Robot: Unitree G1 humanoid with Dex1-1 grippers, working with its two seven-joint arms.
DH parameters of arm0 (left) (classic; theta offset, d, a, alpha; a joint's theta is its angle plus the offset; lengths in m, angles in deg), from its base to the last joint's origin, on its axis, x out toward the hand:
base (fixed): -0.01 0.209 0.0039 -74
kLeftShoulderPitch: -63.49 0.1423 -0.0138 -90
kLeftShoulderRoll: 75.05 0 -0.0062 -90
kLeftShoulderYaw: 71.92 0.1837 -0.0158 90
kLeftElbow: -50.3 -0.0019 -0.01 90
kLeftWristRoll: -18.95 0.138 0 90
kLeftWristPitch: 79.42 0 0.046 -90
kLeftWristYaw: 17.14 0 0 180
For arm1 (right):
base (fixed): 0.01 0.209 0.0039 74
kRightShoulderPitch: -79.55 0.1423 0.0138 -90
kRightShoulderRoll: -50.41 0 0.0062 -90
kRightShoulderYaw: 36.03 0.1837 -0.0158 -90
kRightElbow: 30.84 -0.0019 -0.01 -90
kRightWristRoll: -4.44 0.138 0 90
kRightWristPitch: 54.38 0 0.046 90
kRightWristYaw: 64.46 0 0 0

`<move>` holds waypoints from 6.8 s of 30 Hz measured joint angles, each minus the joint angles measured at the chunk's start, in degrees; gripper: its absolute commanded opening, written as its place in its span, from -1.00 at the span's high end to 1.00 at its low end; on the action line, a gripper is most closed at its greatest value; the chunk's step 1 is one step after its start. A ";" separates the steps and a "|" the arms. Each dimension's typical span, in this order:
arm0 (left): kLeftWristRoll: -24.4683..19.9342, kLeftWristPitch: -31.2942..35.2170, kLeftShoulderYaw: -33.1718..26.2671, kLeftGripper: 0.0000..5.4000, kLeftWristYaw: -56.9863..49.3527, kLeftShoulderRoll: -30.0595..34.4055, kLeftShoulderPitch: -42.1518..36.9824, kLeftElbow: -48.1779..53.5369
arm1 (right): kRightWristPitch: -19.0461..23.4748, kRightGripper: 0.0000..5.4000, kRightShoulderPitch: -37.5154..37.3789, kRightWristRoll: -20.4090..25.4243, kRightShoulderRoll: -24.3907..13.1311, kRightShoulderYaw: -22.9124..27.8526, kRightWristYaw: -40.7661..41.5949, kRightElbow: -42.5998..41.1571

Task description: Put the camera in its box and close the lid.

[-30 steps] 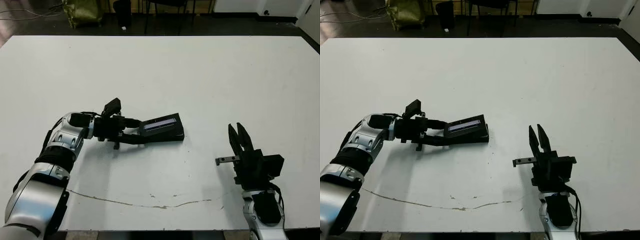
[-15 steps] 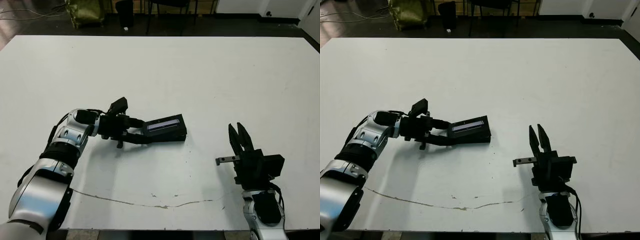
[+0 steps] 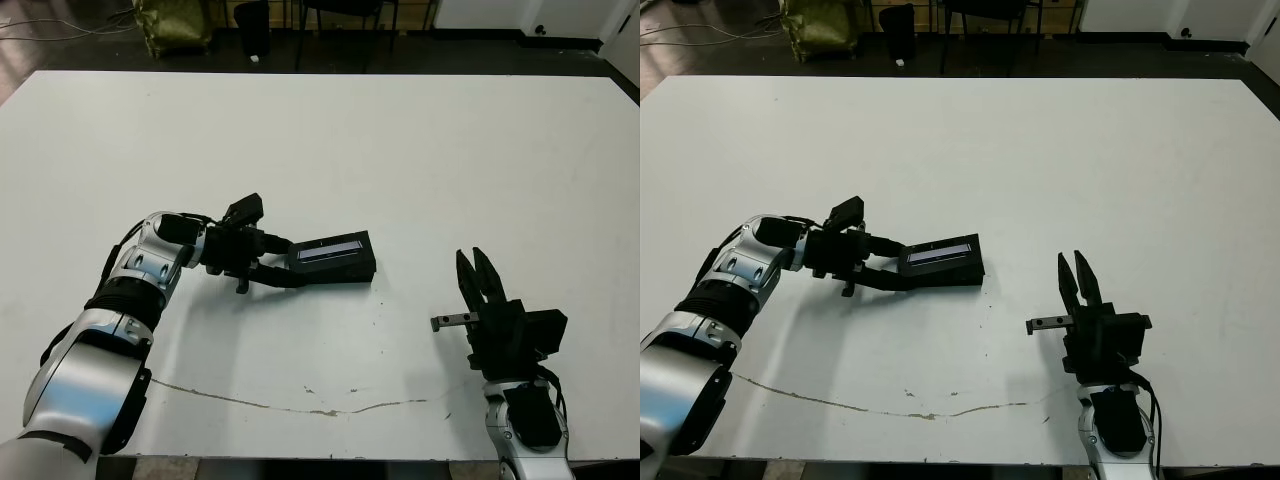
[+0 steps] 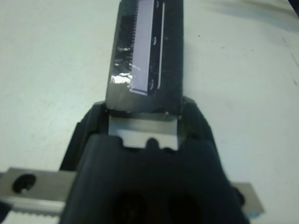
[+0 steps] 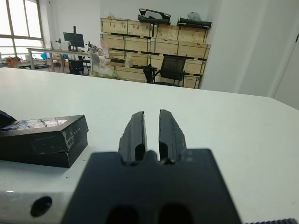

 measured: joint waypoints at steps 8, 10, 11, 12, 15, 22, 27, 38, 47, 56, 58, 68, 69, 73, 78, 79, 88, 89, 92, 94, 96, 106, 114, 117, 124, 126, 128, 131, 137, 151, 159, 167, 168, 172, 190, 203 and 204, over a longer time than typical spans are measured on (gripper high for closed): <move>1.84 1.52 0.88 0.29 0.03 -0.04 -0.77 1.30 | -0.09 1.00 0.14 0.45 0.01 0.00 0.06 0.90; 2.23 1.55 1.06 0.29 0.03 0.10 -0.77 1.91 | -0.34 1.00 0.15 0.43 0.01 -0.03 0.06 0.93; 2.35 1.60 1.13 0.29 0.03 0.16 -0.77 2.14 | -0.33 1.00 0.11 0.34 0.01 -0.08 0.03 0.89; 2.49 1.71 1.17 0.29 0.03 0.21 -0.77 2.33 | -0.33 1.00 0.07 0.27 0.02 -0.12 -0.01 0.82; 2.59 2.13 1.16 0.29 0.05 0.26 -0.78 2.69 | -0.27 1.00 -0.10 0.16 0.04 -0.24 -0.07 0.49; 2.54 1.84 -0.04 0.29 0.08 -0.11 -0.57 2.39 | -0.16 1.00 -0.26 0.17 0.02 -0.38 -0.03 0.15; 2.45 -0.18 -1.28 0.29 0.07 -0.62 -0.51 0.30 | -0.17 1.00 -0.24 0.20 -0.03 -0.41 0.05 0.36; 2.62 -6.85 -2.91 0.29 -0.61 -1.22 -0.66 -5.19 | 0.04 1.00 -0.48 0.17 0.02 -0.71 0.36 0.59; 7.26 -7.60 1.59 -0.21 -1.66 0.02 -2.56 -2.22 | -0.01 1.00 -0.41 0.78 0.02 -0.82 0.83 1.35; 7.80 -11.55 3.26 -0.99 -5.36 0.86 -3.32 -2.30 | -0.74 1.00 -0.38 1.00 0.05 -0.81 1.00 2.01; 7.72 -12.40 3.31 -0.99 -5.50 0.98 -3.35 -2.38 | -0.74 1.00 -0.40 0.97 0.05 -0.83 0.99 1.98; 5.00 -10.31 2.51 -0.99 -2.20 2.90 -2.04 -1.71 | -0.73 1.00 -0.50 0.90 0.10 -1.01 0.95 1.71; 4.56 -10.27 2.14 -0.99 -1.99 3.30 -1.47 -1.39 | -0.73 1.00 -0.48 0.92 0.10 -1.02 0.95 1.71; 3.10 -9.91 1.30 -0.99 -1.07 5.87 1.22 1.81 | -0.19 1.00 -0.68 0.77 0.32 -1.17 0.80 0.95; 1.32 -11.37 0.23 -0.99 1.04 10.43 5.03 6.19 | 0.36 1.00 -0.93 0.16 0.38 -1.38 0.25 -0.17; 1.01 -11.45 -0.03 -0.99 1.28 11.68 6.07 7.75 | 0.52 1.00 -0.93 0.15 0.41 -1.45 0.20 -0.24; -1.71 -5.93 -3.02 -0.99 1.68 20.63 15.01 21.18 | 0.82 1.00 -1.63 -0.50 0.67 -2.31 -0.16 -0.66; -2.18 -4.08 -3.90 -0.99 0.41 21.02 15.88 22.73 | 0.79 1.00 -1.64 -0.53 0.69 -2.33 -0.17 -0.67; -4.86 -0.24 -7.18 -0.99 -4.03 21.16 18.60 27.55 | 0.80 1.00 -1.65 -0.54 0.70 -2.36 -0.16 -0.75; -7.22 1.75 -8.95 -0.99 -6.02 21.07 20.44 30.93 | 0.78 1.00 -1.62 -0.50 0.65 -2.31 -0.15 -0.66; -9.38 4.30 -10.60 -0.99 -8.86 20.64 22.30 35.36 | 0.76 1.00 -1.62 -0.47 0.65 -2.27 -0.15 -0.50; -15.23 11.07 -16.46 -0.23 -36.89 5.00 33.85 59.38 | 0.81 1.00 -1.42 -1.65 0.95 -2.30 -1.14 -1.25; -12.89 18.18 -9.15 0.50 -57.69 -9.33 42.96 75.36 | 0.81 1.00 -0.83 -2.05 0.92 -2.40 -1.24 -1.25; -11.41 21.50 -4.70 0.76 -63.62 -13.70 45.44 78.97 | 0.81 1.00 -0.86 -2.74 0.94 -2.38 -1.72 -1.39; -11.16 28.54 1.28 0.99 -71.13 -21.18 46.00 80.27 | 0.81 1.00 -0.87 -2.64 1.02 -2.37 -1.99 -1.67; -11.37 29.71 2.08 0.99 -72.00 -22.25 45.99 80.22 | 0.72 1.00 -0.87 -2.66 1.03 -2.37 -2.01 -1.55; -11.25 30.84 2.75 0.99 -72.70 -22.69 45.92 79.68 | 0.71 1.00 -0.88 -2.79 1.04 -2.37 -2.10 -1.48; -11.11 33.66 3.29 0.99 -74.04 -22.68 45.68 78.35 | 0.55 1.00 -0.89 -2.83 1.05 -2.37 -2.18 -1.27; -12.33 39.51 3.13 0.99 -76.94 -22.71 44.09 76.15 | -0.15 1.00 -0.89 -2.96 1.03 -2.41 -2.20 -0.55; -13.04 39.34 3.14 0.99 -80.73 -22.73 41.46 70.31 | -0.14 1.00 -1.32 -4.02 1.15 -2.76 -2.75 -1.26; -14.16 39.25 3.15 0.99 -81.09 -22.73 41.45 69.91 | -0.09 1.00 -1.39 -3.86 1.31 -3.05 -2.78 -1.30; -14.59 40.40 2.39 0.99 -82.55 -22.72 40.26 68.64 | 0.05 1.00 -1.58 -3.71 1.32 -3.27 -2.80 -1.32; -14.78 40.69 2.21 0.99 -82.58 -22.73 39.92 68.35 | 0.05 1.00 -1.60 -3.79 1.32 -3.31 -2.84 -1.34; -14.74 41.48 2.14 0.99 -82.67 -22.81 38.84 67.37 | 0.05 1.00 -1.64 -3.57 1.41 -3.45 -2.87 -1.35; -11.78 41.13 3.54 0.99 -82.79 -22.84 38.34 64.98 | 0.05 1.00 -2.43 -3.68 1.66 -3.77 -3.10 -1.51; -12.23 31.11 3.93 0.99 -73.92 -20.14 48.15 71.75 | 0.46 1.00 -2.45 -3.87 2.07 -3.67 -3.20 -1.89; -11.53 27.67 3.86 0.99 -72.44 -18.97 48.94 72.31 | 0.45 1.00 -2.41 -3.84 2.07 -3.60 -3.20 -1.87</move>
